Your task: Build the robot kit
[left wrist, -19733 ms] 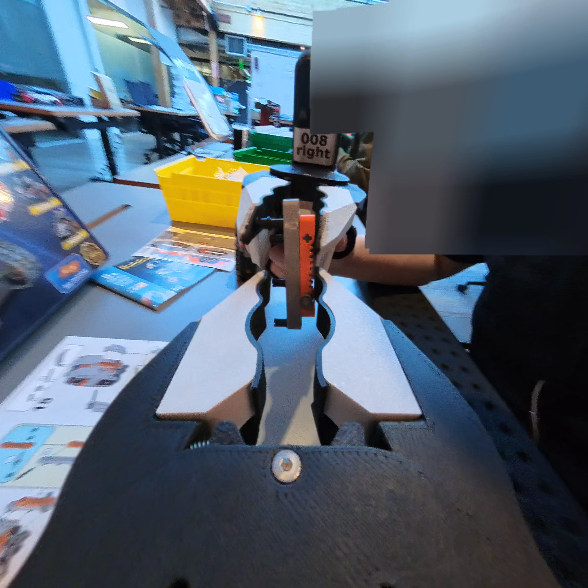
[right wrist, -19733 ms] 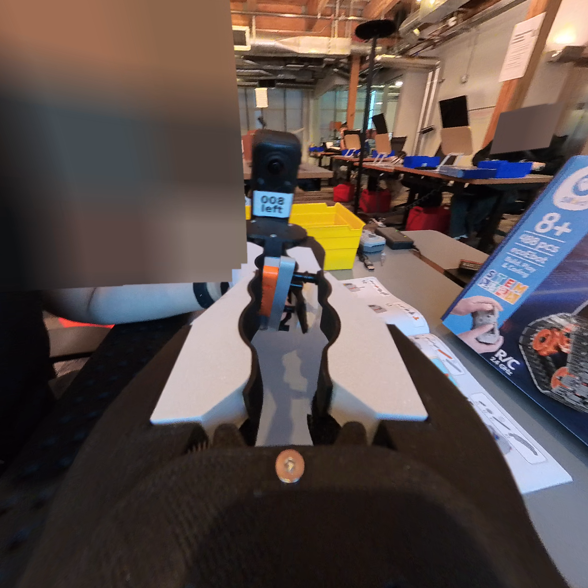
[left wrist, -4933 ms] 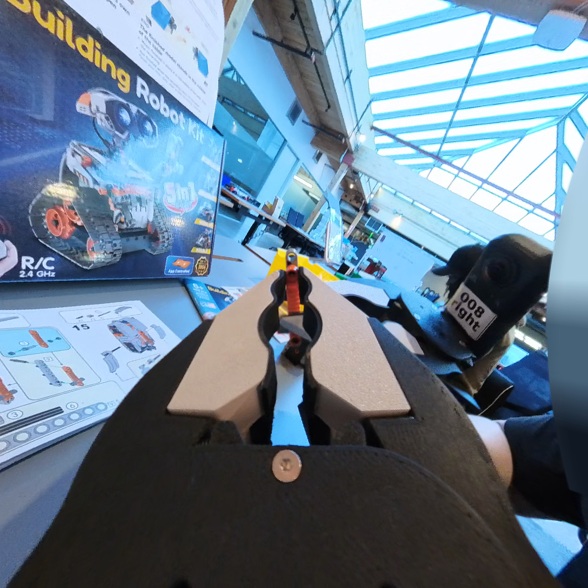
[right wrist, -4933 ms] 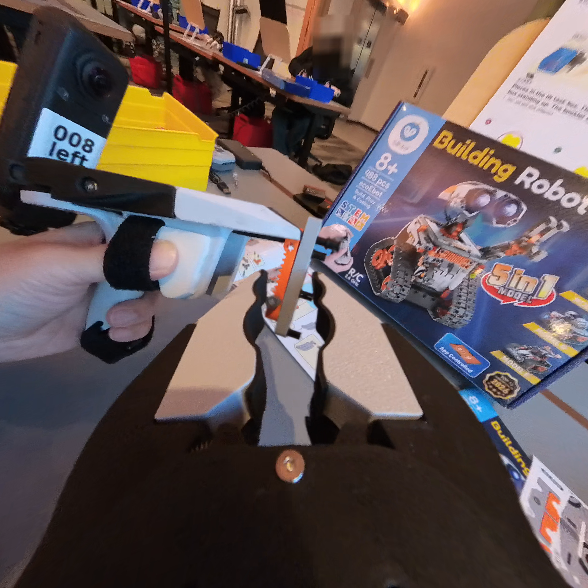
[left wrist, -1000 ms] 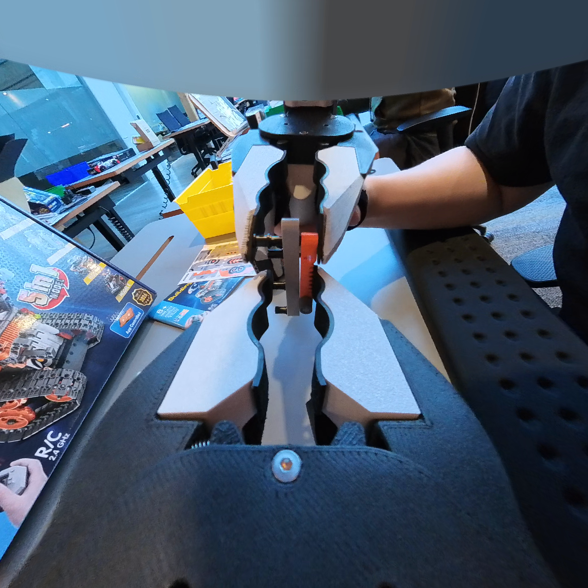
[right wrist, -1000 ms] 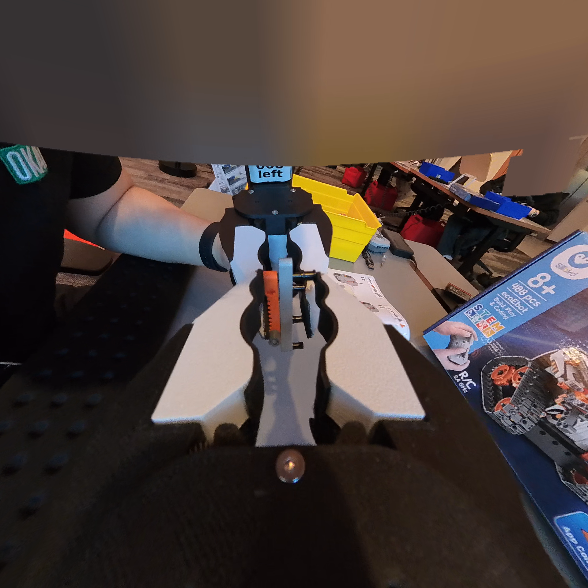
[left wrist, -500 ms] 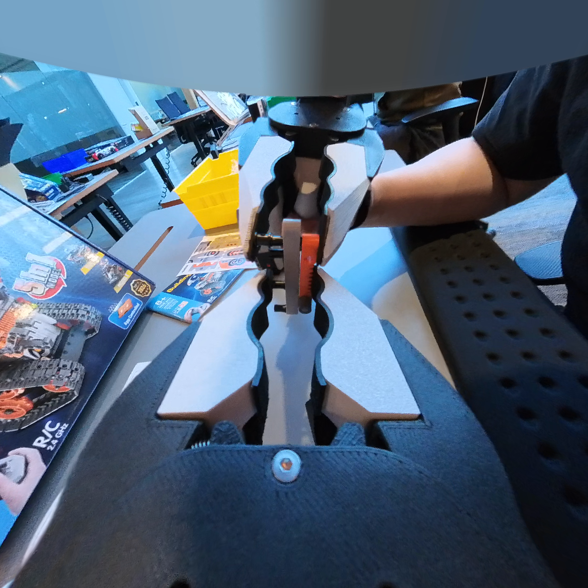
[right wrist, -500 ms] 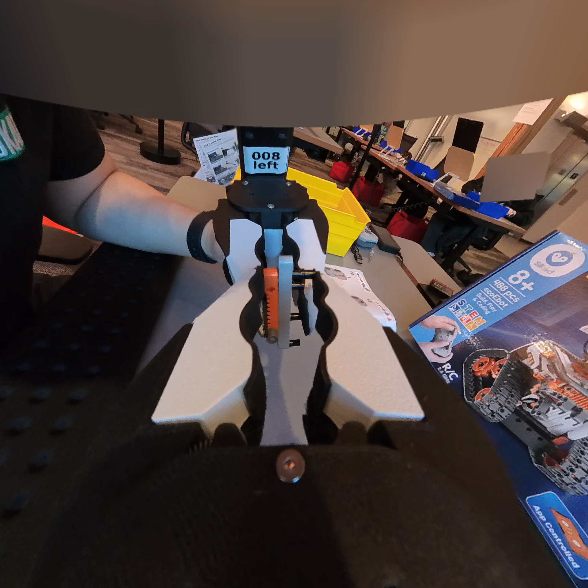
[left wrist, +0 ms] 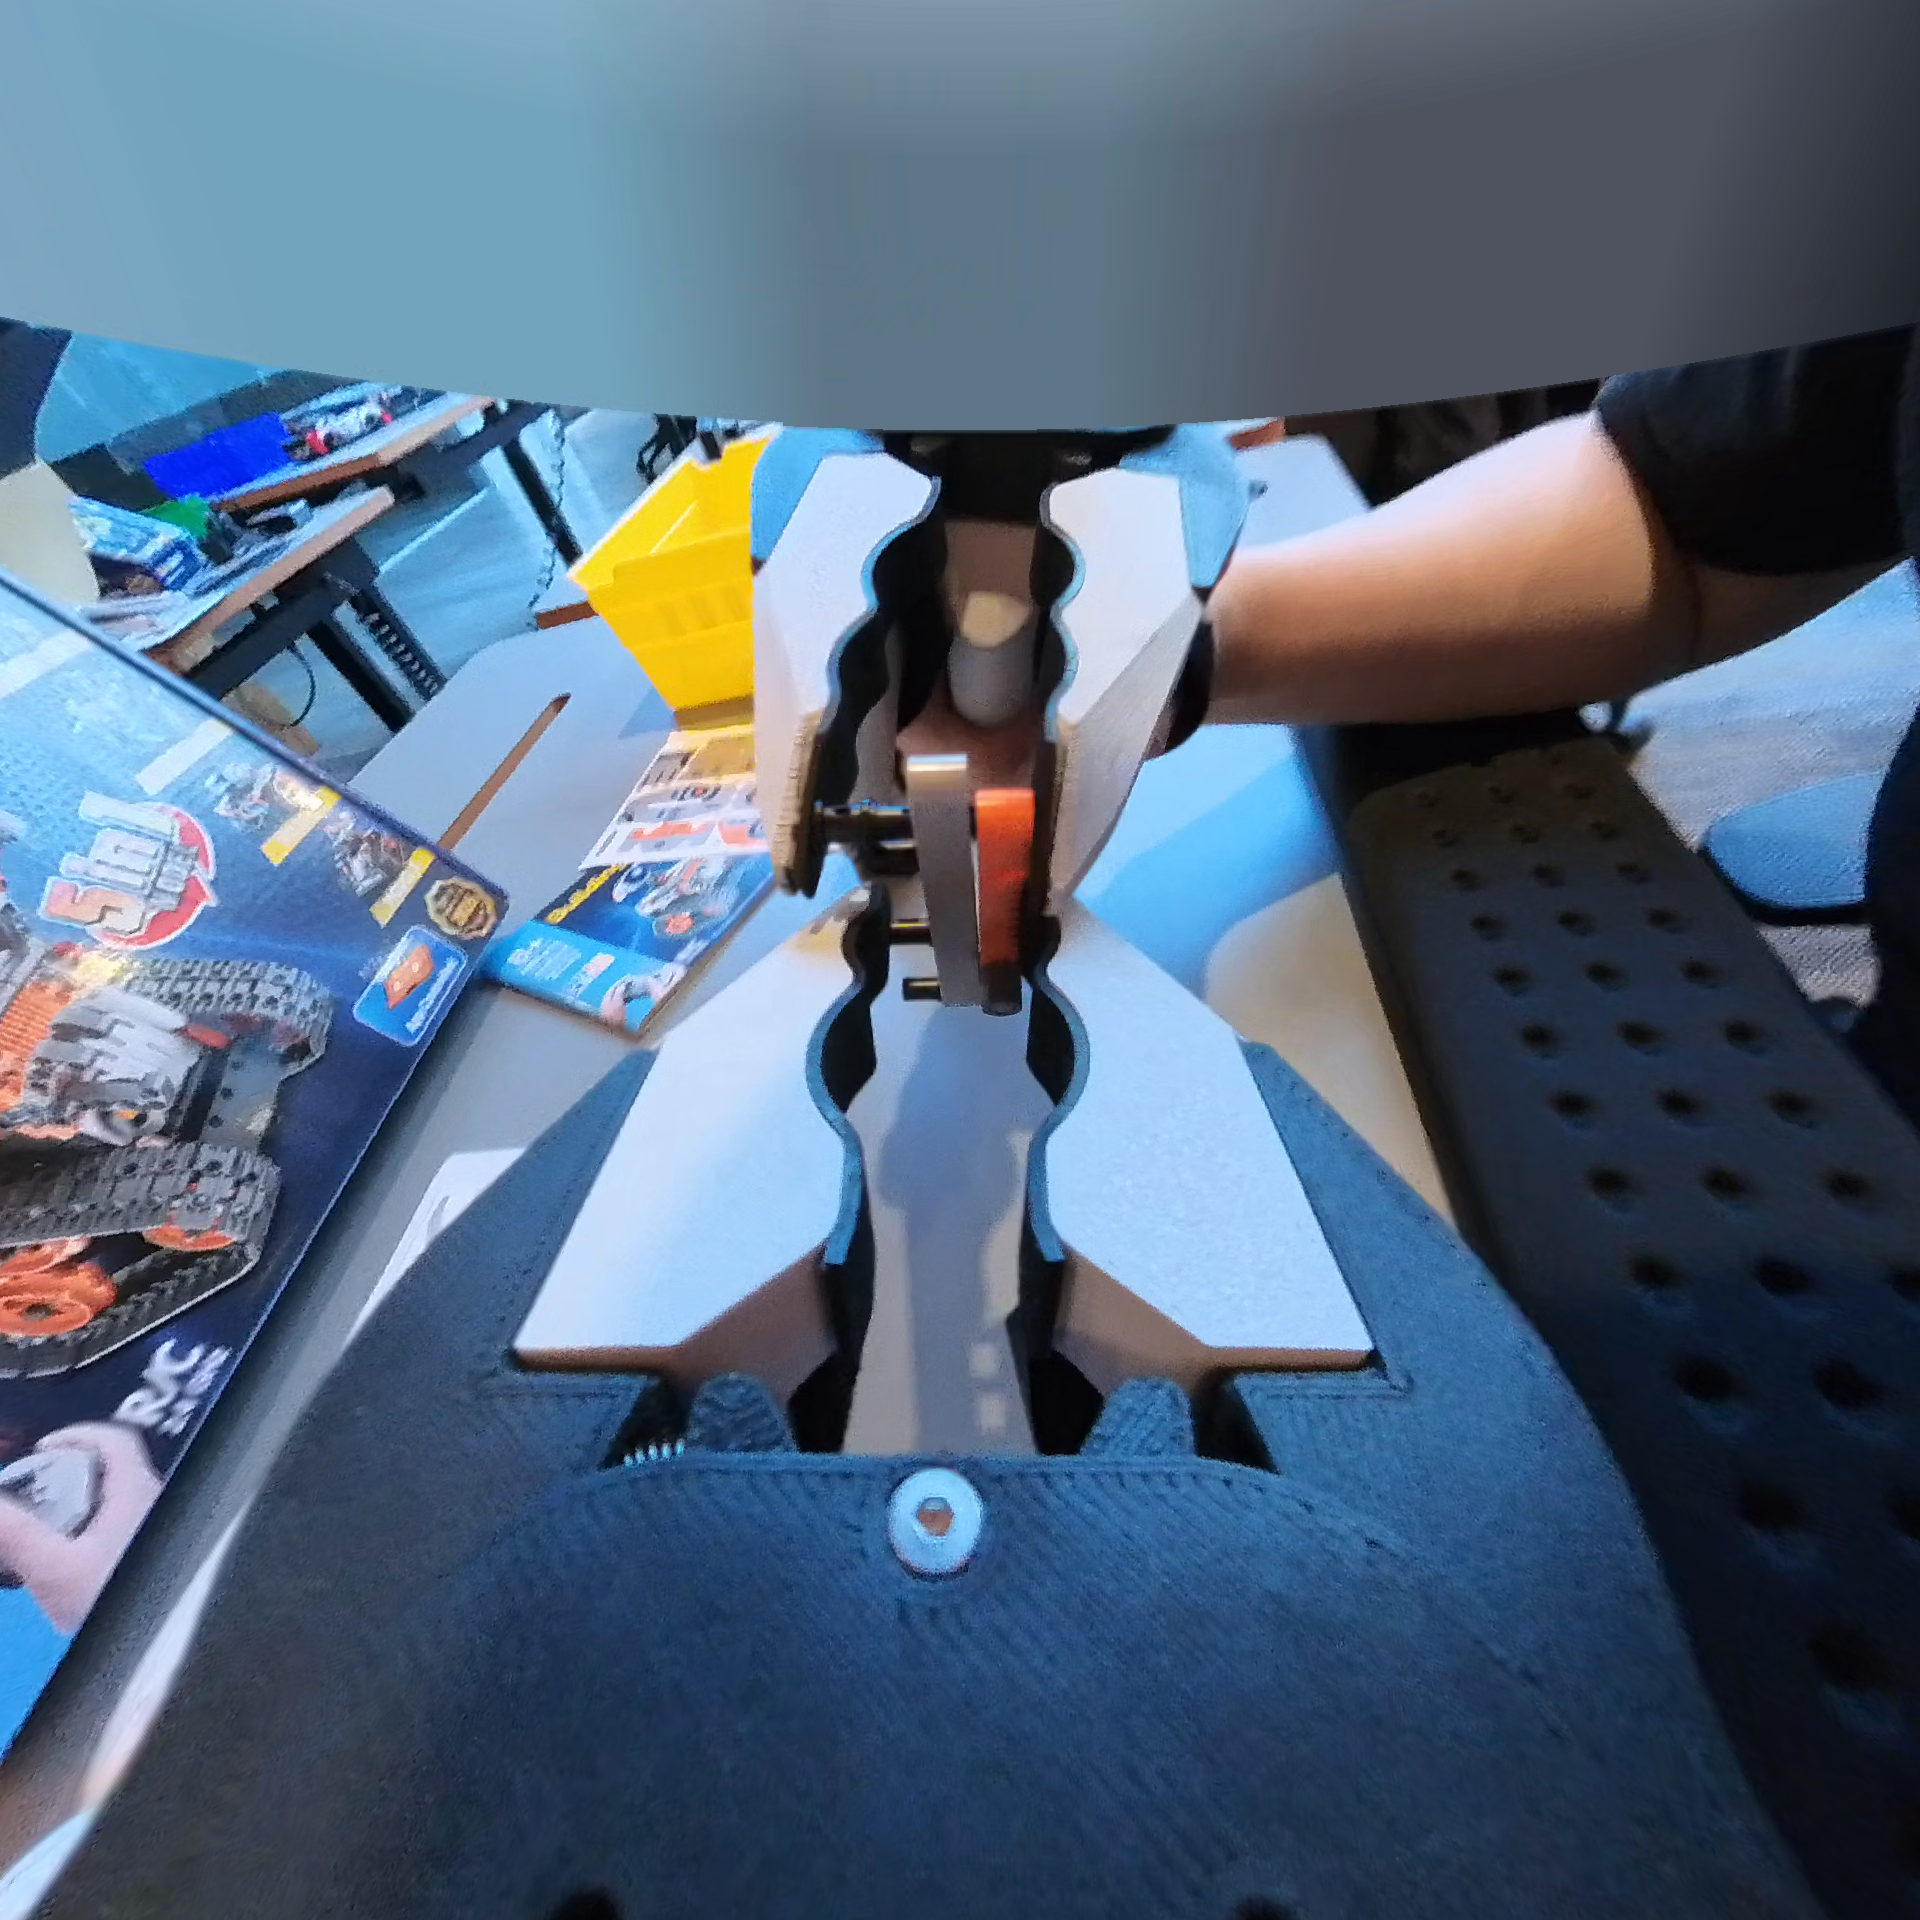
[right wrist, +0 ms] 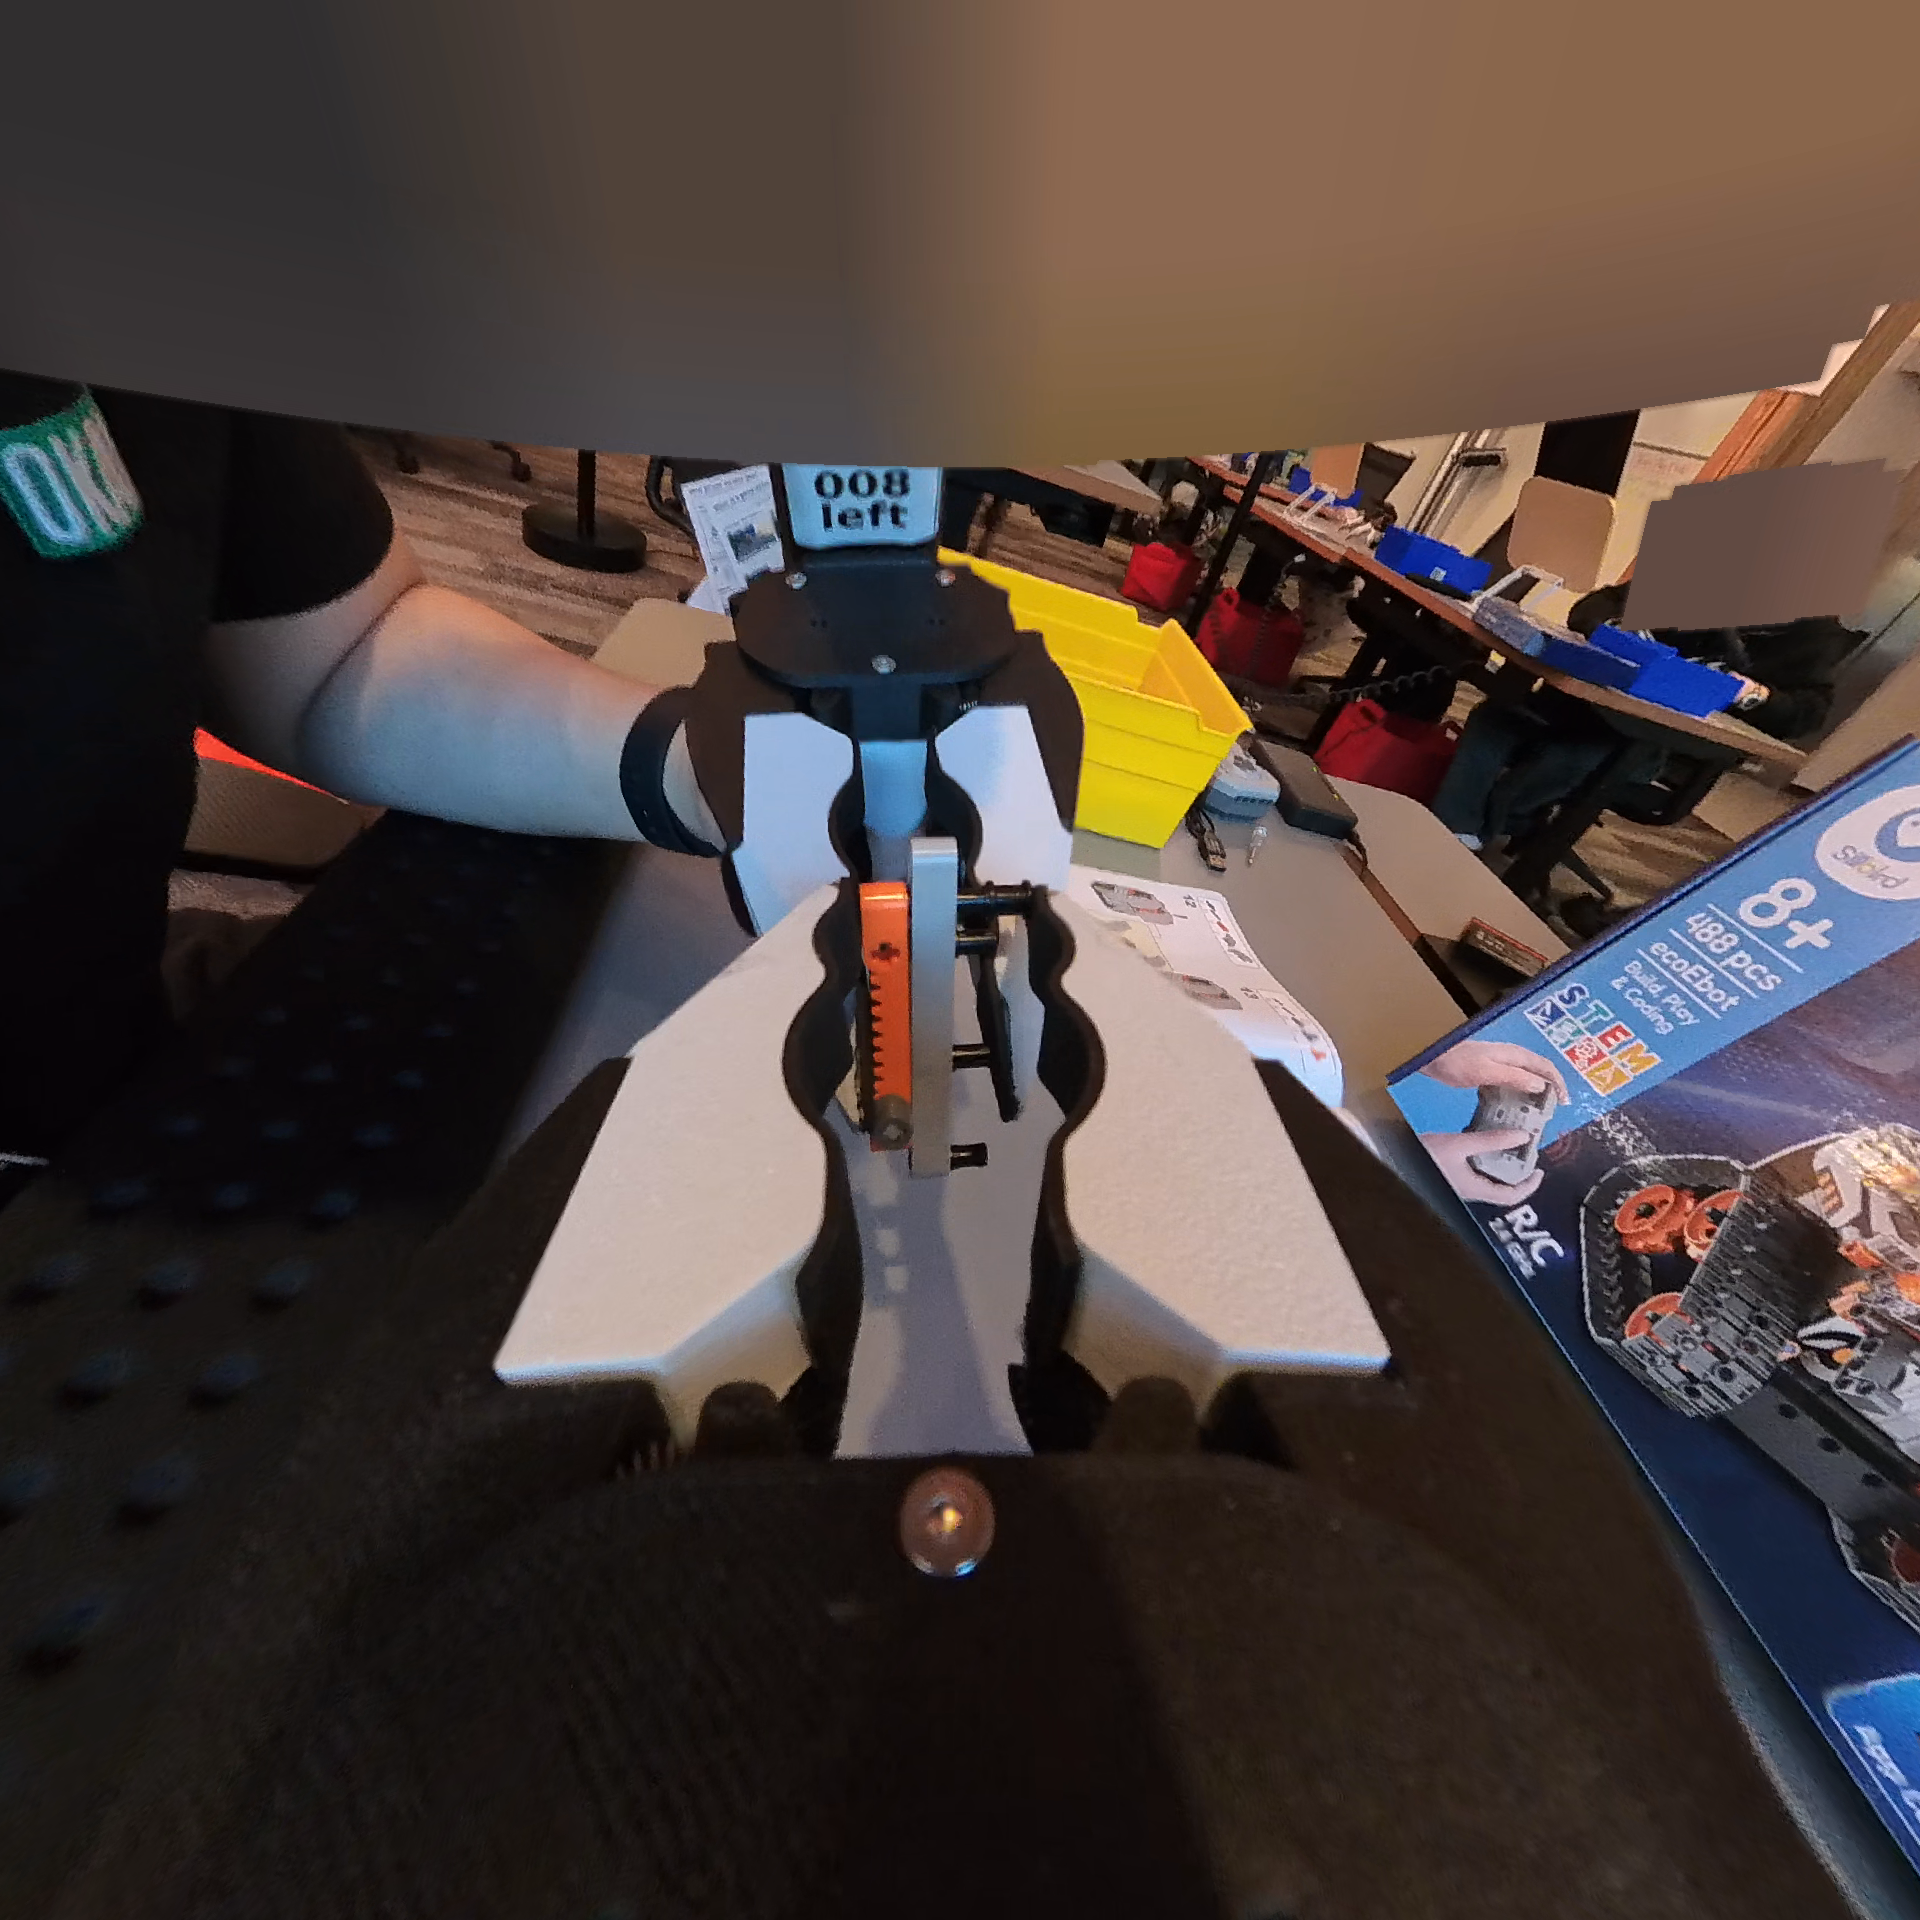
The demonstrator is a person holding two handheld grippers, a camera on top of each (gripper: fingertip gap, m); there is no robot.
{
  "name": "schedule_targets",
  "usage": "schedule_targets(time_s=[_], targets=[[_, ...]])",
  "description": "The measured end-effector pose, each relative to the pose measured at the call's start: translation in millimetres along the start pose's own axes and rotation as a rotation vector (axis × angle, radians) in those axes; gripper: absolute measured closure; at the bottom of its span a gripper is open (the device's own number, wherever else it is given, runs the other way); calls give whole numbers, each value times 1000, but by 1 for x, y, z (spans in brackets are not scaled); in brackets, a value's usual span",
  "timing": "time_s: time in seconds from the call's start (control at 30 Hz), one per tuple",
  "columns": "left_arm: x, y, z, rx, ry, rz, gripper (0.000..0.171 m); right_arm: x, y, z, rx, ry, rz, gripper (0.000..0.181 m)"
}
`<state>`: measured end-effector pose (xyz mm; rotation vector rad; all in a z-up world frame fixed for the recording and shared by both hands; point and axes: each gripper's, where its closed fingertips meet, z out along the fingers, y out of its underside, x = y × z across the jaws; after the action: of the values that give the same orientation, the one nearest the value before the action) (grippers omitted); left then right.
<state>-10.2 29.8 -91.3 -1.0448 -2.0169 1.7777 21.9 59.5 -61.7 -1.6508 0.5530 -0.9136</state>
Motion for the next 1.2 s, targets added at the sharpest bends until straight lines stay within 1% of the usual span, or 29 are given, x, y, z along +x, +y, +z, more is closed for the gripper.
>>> schedule_targets(time_s=[0.1,0.13,0.23,0.3,0.37,0.43,0.5,0.57,0.6,0.63,0.67,0.7,0.73,0.77,0.8,0.83,0.9,0.97,1.03,1.2], targets=[[6,-13,-5,120,86,-105,146,-3,-13,-3,102,-48,70,150],[8,-18,-8,162,124,-153,143,-2,-17,-5,141,-56,99,150],[12,-26,-15,256,249,-275,141,-4,-33,-11,283,-133,217,150],[18,-34,-23,341,380,-383,143,-12,-41,-14,347,-259,325,150],[14,-43,-31,436,477,-506,142,-14,-43,-14,393,-322,406,150],[16,-50,-38,496,572,-576,150,-18,-38,-9,375,-367,457,150],[21,-52,-37,507,608,-593,162,-21,-39,-7,386,-392,459,150],[20,-54,-37,513,590,-578,163,-21,-41,-8,403,-408,477,150],[17,-54,-37,506,562,-564,163,-19,-41,-8,401,-398,479,150],[10,-53,-37,508,501,-549,165,-14,-41,-8,396,-361,480,150],[0,-52,-39,518,423,-530,166,-3,-39,-9,386,-285,476,149],[-10,-52,-42,530,347,-509,167,10,-37,-10,373,-193,464,139],[-19,-50,-43,524,261,-483,167,18,-37,-14,364,-125,443,138],[-27,-48,-44,510,179,-452,167,25,-38,-17,349,-71,420,144],[-31,-49,-46,508,131,-425,166,29,-37,-19,323,-33,398,156],[-33,-50,-46,506,100,-417,166,29,-35,-19,293,-15,383,160],[-34,-49,-44,492,79,-415,167,30,-31,-17,263,2,394,163],[-36,-43,-39,465,59,-419,166,31,-32,-15,276,1,425,164],[-34,-42,-36,461,72,-428,167,33,-30,-15,277,10,446,174],[-35,-35,-31,421,61,-437,166,35,-22,-14,217,32,433,175]])
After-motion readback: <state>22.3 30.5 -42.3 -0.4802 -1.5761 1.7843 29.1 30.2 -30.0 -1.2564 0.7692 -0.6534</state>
